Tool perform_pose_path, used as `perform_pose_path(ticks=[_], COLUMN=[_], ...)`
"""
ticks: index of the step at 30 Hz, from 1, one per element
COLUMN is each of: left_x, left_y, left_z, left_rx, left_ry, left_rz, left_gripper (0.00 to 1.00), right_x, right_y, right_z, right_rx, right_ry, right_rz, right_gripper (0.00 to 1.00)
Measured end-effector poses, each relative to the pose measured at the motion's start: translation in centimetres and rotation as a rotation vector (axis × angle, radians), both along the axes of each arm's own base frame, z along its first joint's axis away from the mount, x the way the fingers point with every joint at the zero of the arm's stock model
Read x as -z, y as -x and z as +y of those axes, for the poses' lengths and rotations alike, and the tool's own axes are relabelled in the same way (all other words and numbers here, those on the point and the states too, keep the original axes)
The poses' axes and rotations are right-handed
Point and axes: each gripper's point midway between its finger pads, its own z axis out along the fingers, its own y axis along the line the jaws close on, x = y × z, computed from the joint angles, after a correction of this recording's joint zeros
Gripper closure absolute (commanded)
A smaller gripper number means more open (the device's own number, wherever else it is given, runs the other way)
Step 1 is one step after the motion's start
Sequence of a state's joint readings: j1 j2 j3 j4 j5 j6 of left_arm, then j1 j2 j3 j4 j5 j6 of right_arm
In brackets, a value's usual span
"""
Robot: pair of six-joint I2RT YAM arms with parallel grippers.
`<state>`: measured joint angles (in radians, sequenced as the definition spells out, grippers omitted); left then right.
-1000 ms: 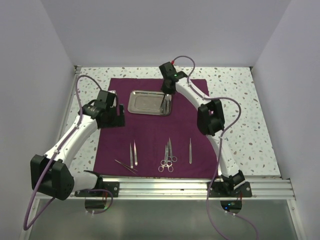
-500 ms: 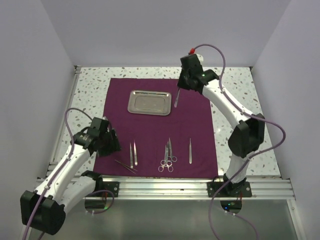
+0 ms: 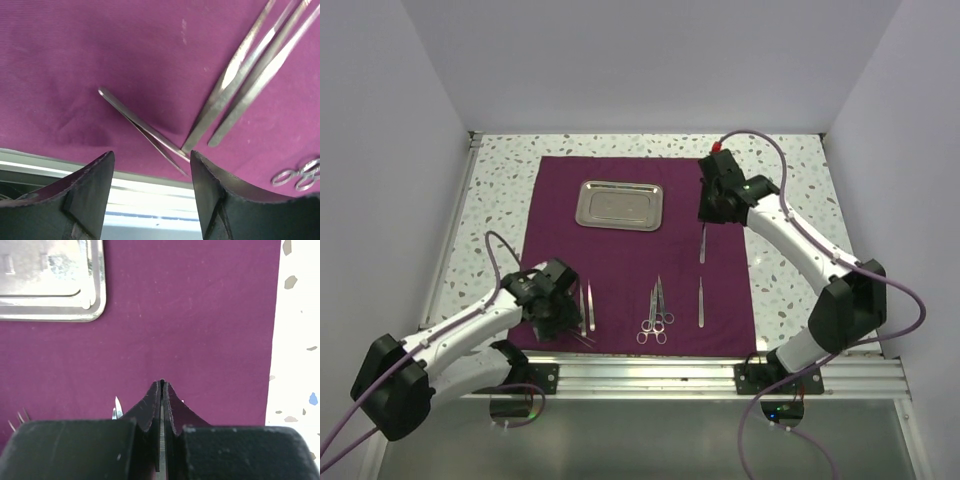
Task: Open and lay out the surgical kit
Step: Pick up the medical item from the surgical kit.
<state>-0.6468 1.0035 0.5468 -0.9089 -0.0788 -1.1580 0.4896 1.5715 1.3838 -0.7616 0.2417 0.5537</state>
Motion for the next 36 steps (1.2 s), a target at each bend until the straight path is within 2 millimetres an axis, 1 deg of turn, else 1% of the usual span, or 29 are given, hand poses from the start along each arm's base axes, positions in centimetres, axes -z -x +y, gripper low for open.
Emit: perform_pose_path(ticks=[6, 9, 12, 13, 16, 20, 23, 25, 26, 27, 28, 30, 33, 36], left_x=[0.7, 0.9, 0.9, 0.9, 1.4, 1.8, 1.9, 1.9, 1.9, 1.9, 1.9, 1.9, 1.7, 1.0], left_y=[-0.3, -0.5, -0.9, -1.1, -1.2, -1.2, -1.5, -1.6, -1.6, -1.6, -1.6, -1.6, -1.8, -2.4], left_z=[0.6, 0.9, 0.9, 0.9, 1.0, 0.9, 0.7, 0.6, 0.6, 0.6, 0.6, 0.6, 0.6, 0.3], left_rx=[-0.088, -0.108, -0.116, -0.116, -0.117, -0.117, -0.116, -0.115, -0.113, -0.110, -0.110, -0.109, -0.103, -0.101], left_ry=[-0.055, -0.081, -0.099, -0.107, -0.128, -0.137, -0.131, -0.128, -0.127, -0.127, -0.128, -0.129, -0.132, -0.127], left_rz=[0.010, 0.011, 0.008, 0.008, 0.020, 0.031, 0.025, 0.020, 0.019, 0.018, 0.018, 0.018, 0.015, -0.003], left_gripper=[0.39, 0.43, 0.48, 0.53, 0.61, 0.64, 0.72, 0.82, 0.85, 0.90, 0.92, 0.99, 1.00, 1.00], right_x=[-2.7, -3.5, -3.5, -3.5, -3.3, -3.0, -2.9, -2.8, -2.7, -2.4, -2.0, -0.8, 1.9, 4.8], right_y=[0.6, 0.9, 1.0, 1.0, 1.2, 1.4, 1.9, 2.3, 2.6, 3.1, 3.6, 5.2, 8.2, 10.3], right_z=[-0.5, -0.5, -0.3, -0.3, -0.3, -0.5, -0.8, -1.0, -1.1, -1.3, -1.6, -2.3, -3.3, -3.8], right_rx=[-0.022, -0.025, -0.032, -0.033, -0.037, -0.039, -0.040, -0.041, -0.041, -0.042, -0.042, -0.042, -0.043, -0.034], right_ry=[-0.015, -0.029, -0.037, -0.038, -0.036, -0.031, -0.028, -0.026, -0.024, -0.023, -0.020, -0.020, -0.021, -0.029], right_rz=[-0.064, -0.080, -0.078, -0.076, -0.071, -0.065, -0.061, -0.057, -0.052, -0.046, -0.037, -0.019, 0.044, 0.104], right_gripper=[1.00, 1.00, 1.00, 1.00, 1.00, 1.00, 1.00, 1.00, 1.00, 1.00, 1.00, 1.00, 1.00, 1.00])
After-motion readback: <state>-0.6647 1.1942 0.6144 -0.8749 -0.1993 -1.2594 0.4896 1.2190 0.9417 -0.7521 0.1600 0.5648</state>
